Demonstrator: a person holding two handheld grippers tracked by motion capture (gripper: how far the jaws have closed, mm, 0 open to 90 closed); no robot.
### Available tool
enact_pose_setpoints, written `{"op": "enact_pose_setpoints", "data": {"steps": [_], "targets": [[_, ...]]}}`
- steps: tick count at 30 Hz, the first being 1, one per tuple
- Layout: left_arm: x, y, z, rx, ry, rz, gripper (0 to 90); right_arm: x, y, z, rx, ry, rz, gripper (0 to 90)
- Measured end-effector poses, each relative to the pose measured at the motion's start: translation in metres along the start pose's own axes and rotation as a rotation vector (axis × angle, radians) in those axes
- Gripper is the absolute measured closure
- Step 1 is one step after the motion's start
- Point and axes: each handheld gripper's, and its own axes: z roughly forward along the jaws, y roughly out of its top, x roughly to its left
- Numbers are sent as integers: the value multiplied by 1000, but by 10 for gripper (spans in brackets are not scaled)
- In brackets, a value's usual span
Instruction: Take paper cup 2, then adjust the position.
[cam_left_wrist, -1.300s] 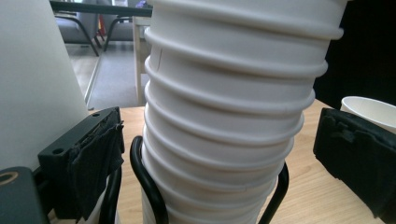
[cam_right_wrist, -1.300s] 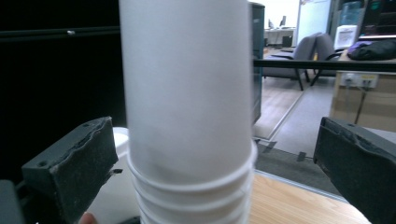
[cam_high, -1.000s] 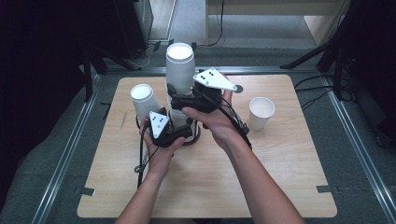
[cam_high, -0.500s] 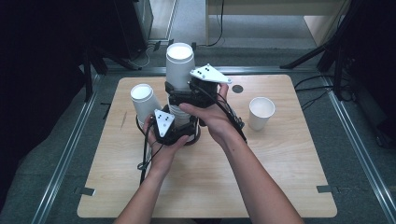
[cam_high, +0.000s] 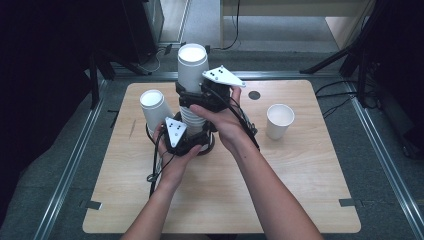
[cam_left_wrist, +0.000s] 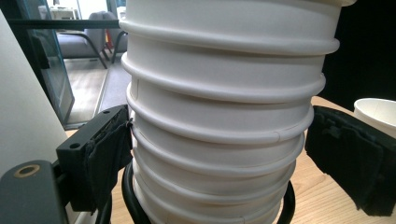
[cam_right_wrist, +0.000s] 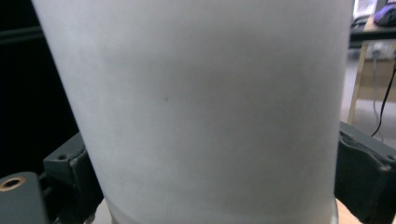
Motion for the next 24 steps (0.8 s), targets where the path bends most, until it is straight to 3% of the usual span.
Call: {"op": "enact_pose_setpoints", "data": {"steps": [9,24], "targets": [[-1,0,-1,0,6,9,85,2,8,-3,4,-8,-15,60],[-1,0,-2,-2,11,15,91,5,22,-10,-50,-17,-25,81]]}}
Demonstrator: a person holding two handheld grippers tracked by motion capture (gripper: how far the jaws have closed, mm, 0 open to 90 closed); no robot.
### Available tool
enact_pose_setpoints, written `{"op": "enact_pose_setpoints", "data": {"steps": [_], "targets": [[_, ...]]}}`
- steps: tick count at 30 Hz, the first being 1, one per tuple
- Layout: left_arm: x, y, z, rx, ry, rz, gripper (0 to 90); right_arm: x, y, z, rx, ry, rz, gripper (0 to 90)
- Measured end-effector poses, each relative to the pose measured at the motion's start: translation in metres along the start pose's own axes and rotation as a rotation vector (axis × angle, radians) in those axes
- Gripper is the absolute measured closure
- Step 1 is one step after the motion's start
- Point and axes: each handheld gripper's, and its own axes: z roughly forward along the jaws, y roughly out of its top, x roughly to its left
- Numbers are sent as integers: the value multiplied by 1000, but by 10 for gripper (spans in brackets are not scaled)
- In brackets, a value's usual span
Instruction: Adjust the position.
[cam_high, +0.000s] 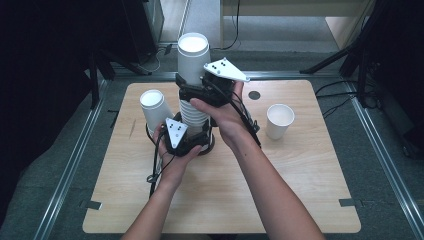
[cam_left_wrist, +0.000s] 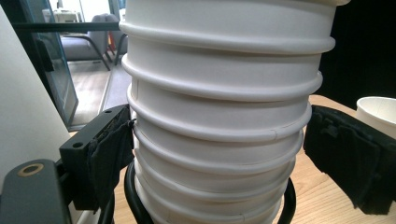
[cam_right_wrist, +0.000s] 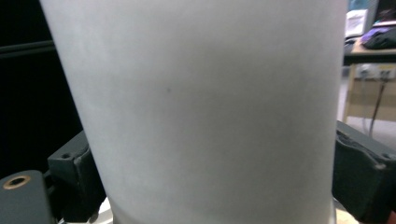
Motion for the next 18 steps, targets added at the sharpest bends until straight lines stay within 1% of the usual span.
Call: {"op": "enact_pose_setpoints", "data": {"steps": [1,4,5,8,9,13,18], "targets": [[0,0,0,-3,0,-2,92,1,2,-1,-17,3,15,85],[0,0,0,-3,-2,-1,93,2,4,-1,-22,-10,7,88],[1,0,0,-2,-5,2,94,2,6,-2,-33,-6,8,95],[1,0,0,-1,-8,3,95,3,9,-3,-34,3,7,100],[1,0,0,0,-8,3,95,5,11,-4,-34,2,-8,105],[1,0,0,1,-6,4,95,7,15,-6,-37,8,2,108],[1,1,0,3,-6,5,96,8,24,-9,-43,1,6,110]]}}
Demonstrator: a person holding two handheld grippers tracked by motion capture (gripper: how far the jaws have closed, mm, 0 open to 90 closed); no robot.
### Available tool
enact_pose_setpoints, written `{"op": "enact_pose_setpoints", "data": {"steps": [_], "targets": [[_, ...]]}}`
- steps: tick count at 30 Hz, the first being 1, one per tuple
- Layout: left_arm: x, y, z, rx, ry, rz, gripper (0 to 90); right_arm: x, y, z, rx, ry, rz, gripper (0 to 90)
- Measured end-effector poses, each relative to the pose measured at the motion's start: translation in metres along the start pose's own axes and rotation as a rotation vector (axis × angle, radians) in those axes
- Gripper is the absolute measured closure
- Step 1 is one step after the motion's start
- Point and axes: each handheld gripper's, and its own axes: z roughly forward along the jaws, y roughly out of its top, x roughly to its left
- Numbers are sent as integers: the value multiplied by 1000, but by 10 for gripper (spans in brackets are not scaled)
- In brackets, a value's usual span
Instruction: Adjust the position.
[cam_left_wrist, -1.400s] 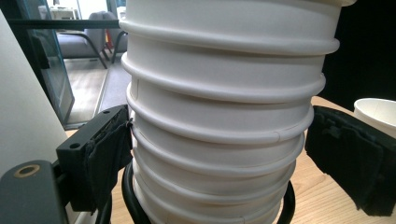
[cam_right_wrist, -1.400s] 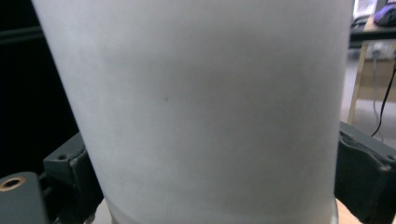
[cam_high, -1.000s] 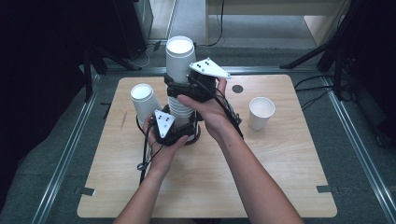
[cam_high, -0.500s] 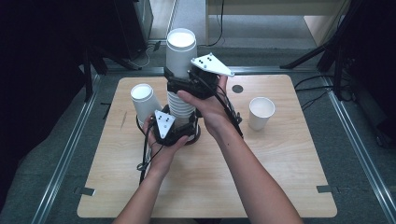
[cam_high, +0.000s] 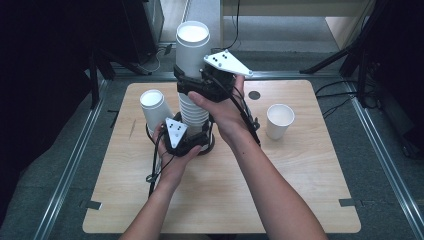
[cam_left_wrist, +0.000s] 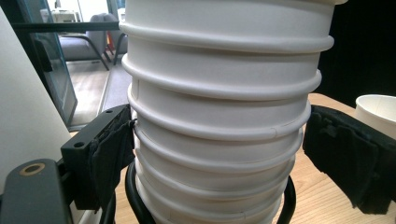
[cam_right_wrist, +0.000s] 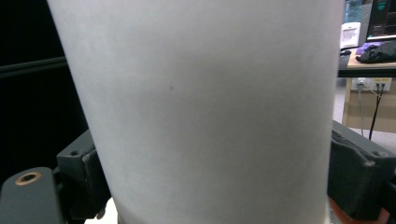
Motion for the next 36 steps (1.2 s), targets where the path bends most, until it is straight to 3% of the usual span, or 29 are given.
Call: {"op": "enact_pose_setpoints", "data": {"steps": [10,15,22,36], "targets": [[0,0,0,5,1,8,98,1,16,-10,-25,-20,9,111],[1,0,0,4,-1,9,99,3,23,-15,-48,-6,21,112],[1,0,0,6,-2,9,100,6,34,-24,-82,-31,-14,113],[2,0,-1,7,-5,15,105,-10,38,-46,-114,-93,-45,116]]}}
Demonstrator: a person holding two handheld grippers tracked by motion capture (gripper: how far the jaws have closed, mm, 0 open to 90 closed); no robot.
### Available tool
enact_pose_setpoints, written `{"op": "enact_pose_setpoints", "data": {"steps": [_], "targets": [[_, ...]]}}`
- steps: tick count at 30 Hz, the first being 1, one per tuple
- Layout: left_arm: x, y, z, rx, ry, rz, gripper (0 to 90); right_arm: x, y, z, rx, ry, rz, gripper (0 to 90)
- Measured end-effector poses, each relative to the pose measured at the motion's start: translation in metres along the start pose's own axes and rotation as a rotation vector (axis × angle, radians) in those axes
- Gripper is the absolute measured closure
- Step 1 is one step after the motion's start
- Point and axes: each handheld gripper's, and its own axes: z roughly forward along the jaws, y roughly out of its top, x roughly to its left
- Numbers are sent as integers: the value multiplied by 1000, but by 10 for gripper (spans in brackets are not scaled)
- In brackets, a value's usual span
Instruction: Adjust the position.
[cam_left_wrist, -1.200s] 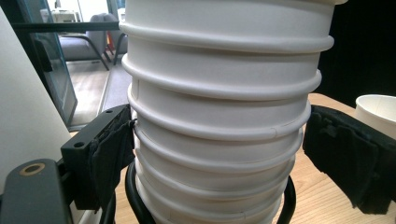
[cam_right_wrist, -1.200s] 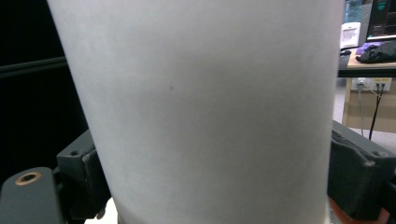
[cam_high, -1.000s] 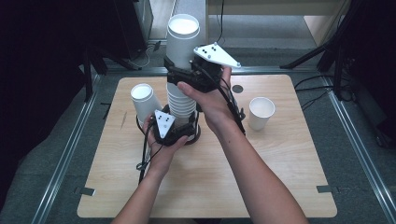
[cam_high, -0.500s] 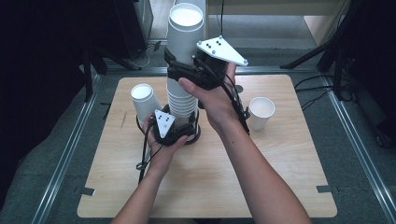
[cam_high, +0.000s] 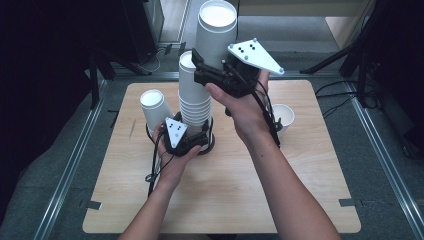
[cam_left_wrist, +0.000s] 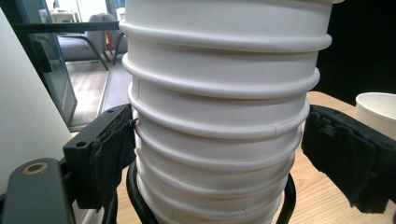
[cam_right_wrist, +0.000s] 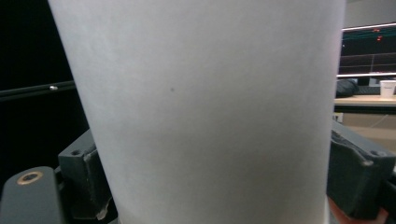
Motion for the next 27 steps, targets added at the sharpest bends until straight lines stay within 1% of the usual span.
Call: {"op": "enact_pose_setpoints", "data": {"steps": [2,3,7,8,9,11,12,13,16,17,18,19,21,22,23,24,27], "targets": [[1,0,-1,-2,-6,-4,107,-4,-2,-3,1,-8,5,116],[1,0,-1,-2,-6,-4,109,-4,-2,-3,1,-8,5,116],[4,1,-3,-1,-29,-18,116,-13,-7,-9,7,-26,3,116],[4,1,-4,-5,-31,-20,125,-18,-10,-12,9,-35,7,116],[4,1,-4,-5,-31,-20,128,-18,-10,-12,9,-35,7,116],[6,0,-6,0,-33,-36,126,-25,-15,-15,14,-50,9,116],[6,0,-6,0,-33,-36,121,-25,-15,-15,14,-50,9,116],[7,0,-7,4,-39,-40,113,-29,-19,-18,19,-58,7,116],[8,-1,-10,17,-62,-61,91,-33,-23,-20,22,-68,4,116],[9,-1,-12,19,-78,-76,83,-34,-24,-21,24,-74,-1,116],[9,-1,-13,18,-85,-84,65,-38,-28,-24,26,-79,-7,117],[10,0,-17,15,-105,-96,62,-39,-30,-26,28,-84,-9,116],[10,0,-18,13,-112,-101,61,-40,-32,-27,28,-88,-12,116],[10,0,-21,13,-124,-107,31,-43,-37,-29,32,-92,-15,116],[10,0,-21,13,-124,-107,15,-44,-39,-31,35,-96,-21,116],[10,1,-23,14,-127,-108,15,-44,-39,-31,35,-96,-21,116],[10,0,-28,16,-145,-115,15,-47,-47,-35,42,-102,-29,116]]}}
